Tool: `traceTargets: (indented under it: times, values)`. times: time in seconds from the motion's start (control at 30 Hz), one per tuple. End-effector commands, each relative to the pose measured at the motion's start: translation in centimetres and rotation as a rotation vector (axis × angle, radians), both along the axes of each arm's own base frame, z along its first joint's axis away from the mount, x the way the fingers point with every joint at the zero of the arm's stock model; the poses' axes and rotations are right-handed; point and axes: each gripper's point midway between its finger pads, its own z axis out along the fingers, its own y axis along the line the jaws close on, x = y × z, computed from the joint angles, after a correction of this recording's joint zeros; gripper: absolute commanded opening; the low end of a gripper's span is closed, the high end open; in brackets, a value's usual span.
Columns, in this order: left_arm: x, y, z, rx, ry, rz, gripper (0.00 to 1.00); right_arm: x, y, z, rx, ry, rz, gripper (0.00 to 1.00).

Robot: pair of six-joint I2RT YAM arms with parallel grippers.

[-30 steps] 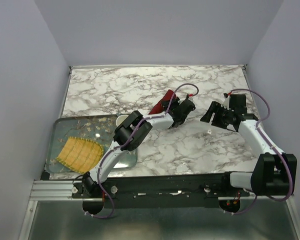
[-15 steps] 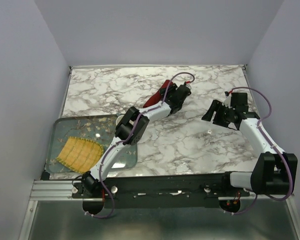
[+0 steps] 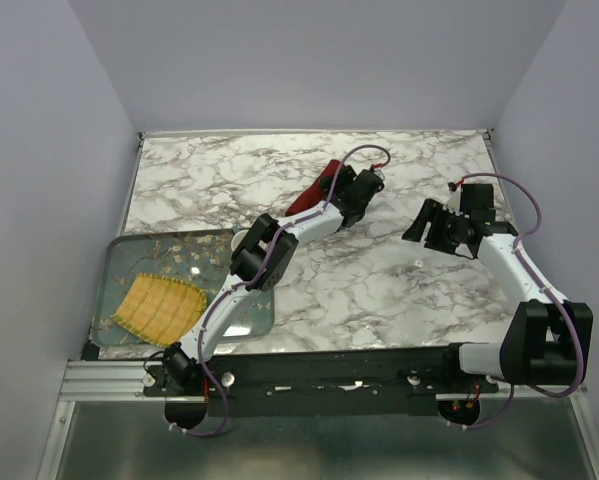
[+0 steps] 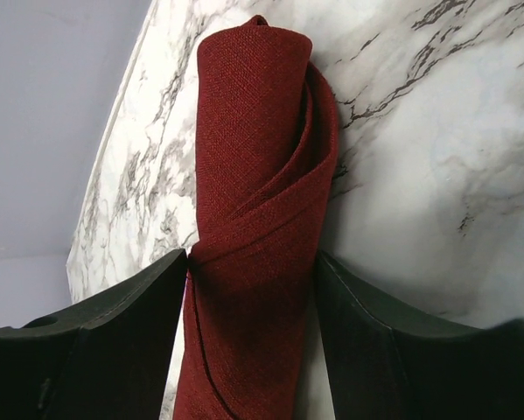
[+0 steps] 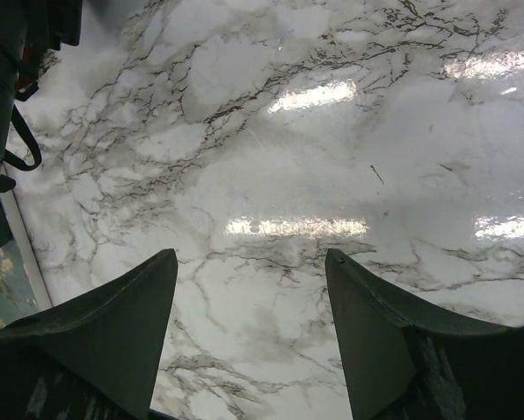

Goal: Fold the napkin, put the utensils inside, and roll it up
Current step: Roll the napkin with the utensil

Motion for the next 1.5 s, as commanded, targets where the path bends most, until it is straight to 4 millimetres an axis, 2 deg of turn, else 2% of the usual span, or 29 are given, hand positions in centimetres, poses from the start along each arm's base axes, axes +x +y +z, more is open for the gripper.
traceTargets:
  times: [0.0,0.4,0.57,0.8,0.93,1.1,1.3,1.47]
  values:
    - [-0.2,-0.1,-0.1,-0.020,0.014,0.009,0.70,0.2,0.2,0.7,0.011,-0.011,0.021,0.77]
    - [1.0,0.7,2.0,-0.102,0.033,0.010,0.77,0.2,0.2,0.8,0.011,-0.018,0.026,0.77]
    - [0.9,0.9,2.4,-0.114,0.034,0.018,0.84,0.2,0.3,0.8,0.017,-0.016,0.028,0.76]
    - [1.0,0.6,3.5,-0.163,0.042,0.009,0.84,0.4,0.3,1.2,0.015,-0.027,0.033,0.77]
    - [1.4,1.4,4.2,-0.175,0.036,0.028,0.84,0.3,0.3,1.2,0.014,-0.026,0.034,0.77]
    - [1.6,2.1,6.5,-0.207,0.004,0.044,0.83,0.3,0.4,1.0,0.018,-0.019,0.037,0.76]
    - [1.7,2.9,8.1,-0.226,-0.016,0.054,0.83,0.4,0.3,1.1,0.015,-0.025,0.035,0.76]
    - [2.5,4.4,7.7,-0.234,-0.009,0.081,0.83,0.3,0.4,1.2,0.020,-0.023,0.036,0.76]
